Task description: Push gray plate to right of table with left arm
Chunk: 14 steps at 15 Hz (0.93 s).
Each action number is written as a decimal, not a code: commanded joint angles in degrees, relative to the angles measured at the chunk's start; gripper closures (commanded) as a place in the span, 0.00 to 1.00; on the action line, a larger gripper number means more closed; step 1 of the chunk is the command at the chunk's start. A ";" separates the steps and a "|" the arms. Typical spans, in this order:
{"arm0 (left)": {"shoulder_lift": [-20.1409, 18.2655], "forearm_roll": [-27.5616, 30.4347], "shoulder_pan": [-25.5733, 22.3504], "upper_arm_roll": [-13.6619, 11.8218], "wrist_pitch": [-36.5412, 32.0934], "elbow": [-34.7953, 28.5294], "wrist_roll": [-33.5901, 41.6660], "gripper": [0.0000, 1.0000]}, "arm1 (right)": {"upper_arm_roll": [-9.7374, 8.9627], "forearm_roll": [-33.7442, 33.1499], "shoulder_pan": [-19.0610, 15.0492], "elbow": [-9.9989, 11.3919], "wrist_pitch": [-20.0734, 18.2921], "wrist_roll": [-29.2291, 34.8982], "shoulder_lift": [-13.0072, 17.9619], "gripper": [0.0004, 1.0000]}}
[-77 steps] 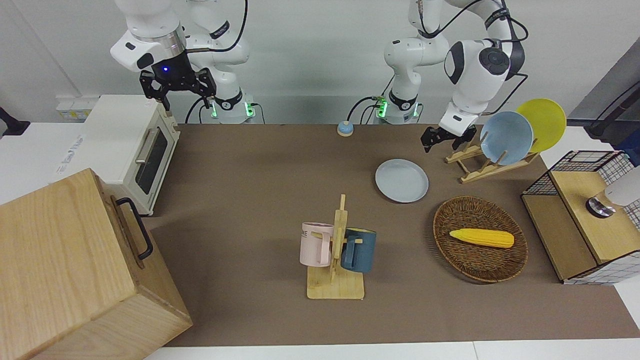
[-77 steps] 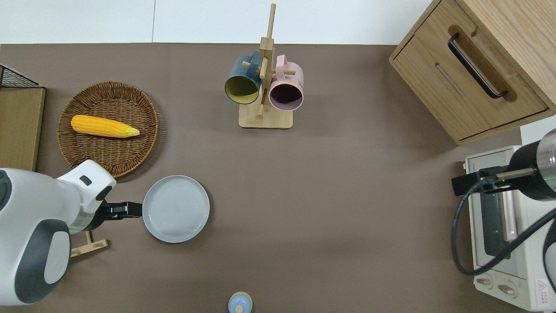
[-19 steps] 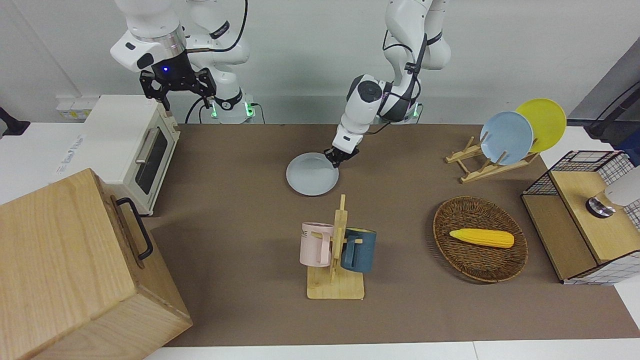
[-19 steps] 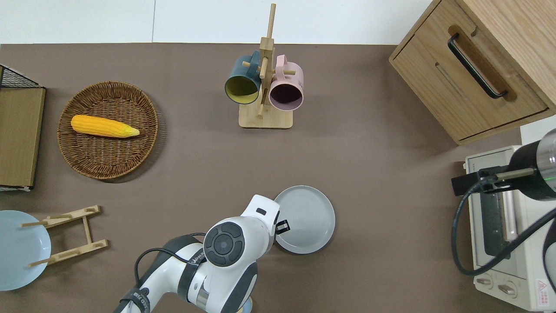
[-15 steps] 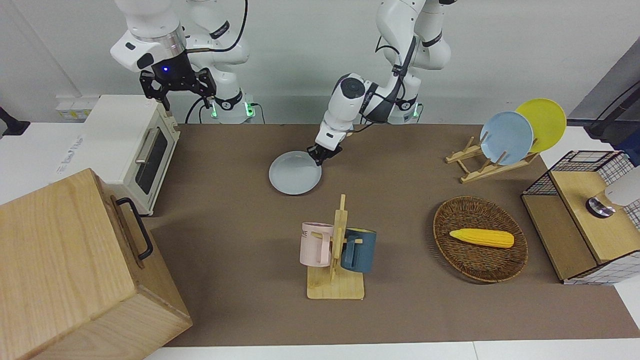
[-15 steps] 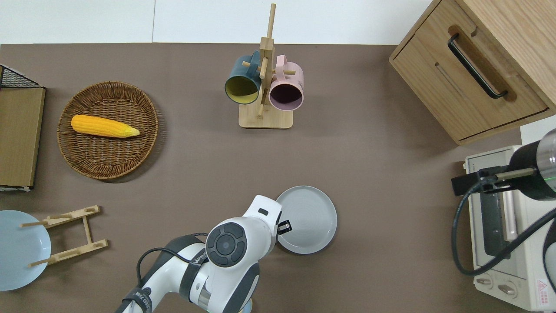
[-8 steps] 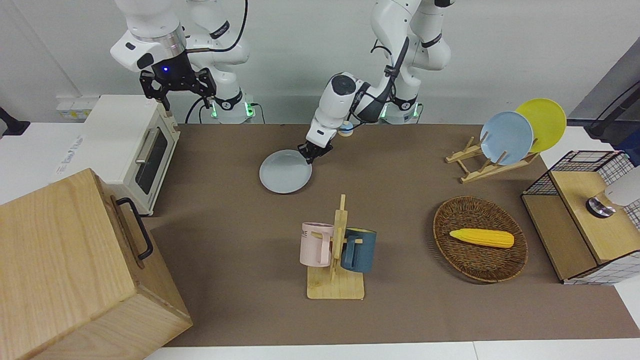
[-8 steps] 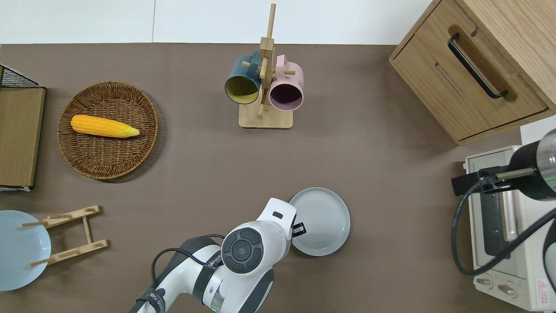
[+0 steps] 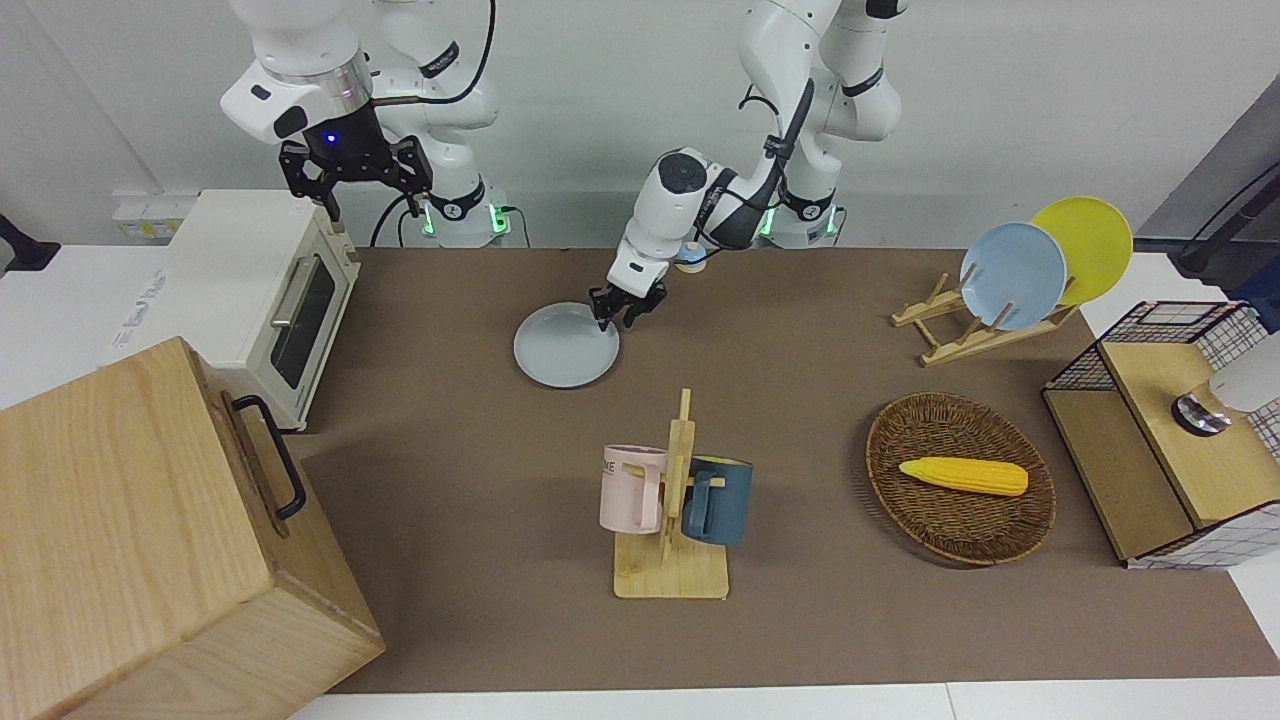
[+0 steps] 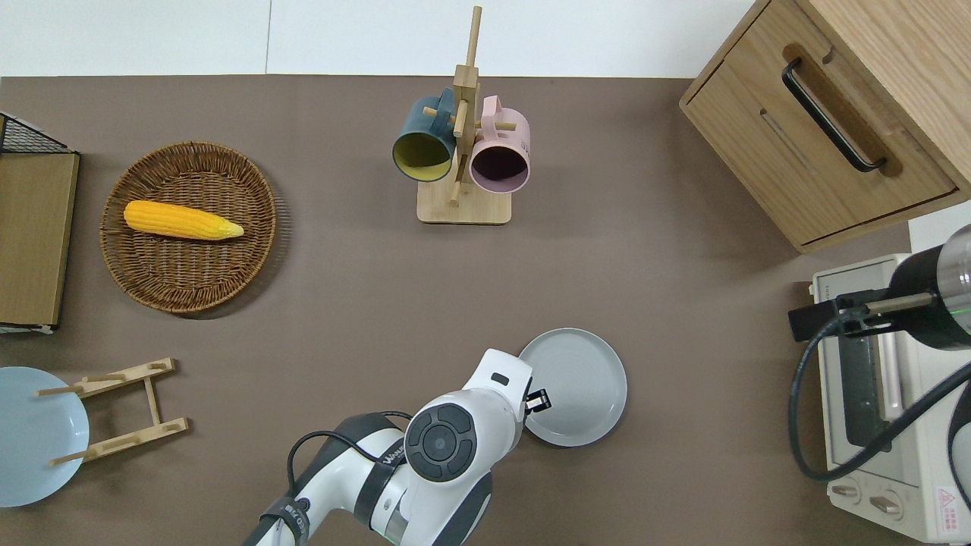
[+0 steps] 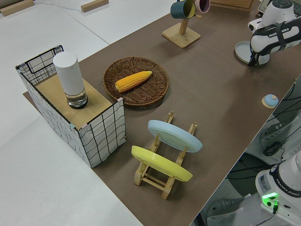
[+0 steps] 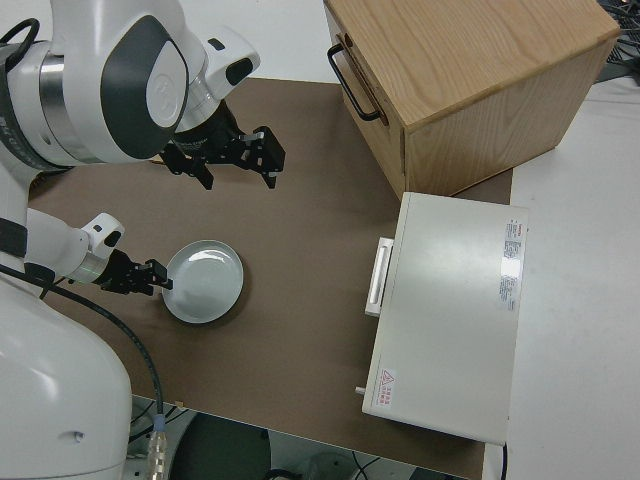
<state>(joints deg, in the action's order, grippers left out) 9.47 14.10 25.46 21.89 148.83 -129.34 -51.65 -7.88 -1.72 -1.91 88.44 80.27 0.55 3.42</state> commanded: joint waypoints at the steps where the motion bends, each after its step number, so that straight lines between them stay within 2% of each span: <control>1: -0.50 -3.20 0.82 -0.98 -0.99 0.49 -0.30 0.00 | -1.09 -0.57 -1.35 -0.02 -0.81 -0.46 0.53 0.00; 3: -2.42 -6.96 0.56 -1.50 -4.06 0.49 0.23 0.00 | -1.09 -0.48 -1.35 -0.02 -0.81 -0.46 0.53 0.00; 5: -5.23 -8.74 -0.14 -3.25 -8.36 0.58 4.86 0.00 | -1.09 -0.48 -1.35 -0.02 -0.81 -0.46 0.53 0.00; 8: -11.91 -8.39 -6.45 -5.19 -19.69 0.58 19.96 0.00 | -1.09 -0.48 -1.35 -0.02 -0.81 -0.46 0.53 0.00; 11: -16.22 -8.74 -12.69 -5.72 -26.29 0.58 30.78 0.00 | -1.09 -0.48 -1.35 -0.02 -0.81 -0.46 0.53 0.00; 14: -19.83 -8.83 -18.24 -7.56 -31.66 1.19 40.64 0.00 | -1.09 -0.48 -1.35 -0.02 -0.81 -0.46 0.53 0.00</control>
<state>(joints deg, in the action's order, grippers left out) -6.33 6.22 11.52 15.15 121.85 -127.70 -18.84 -7.88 -1.72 -1.91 88.44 80.27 0.55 3.42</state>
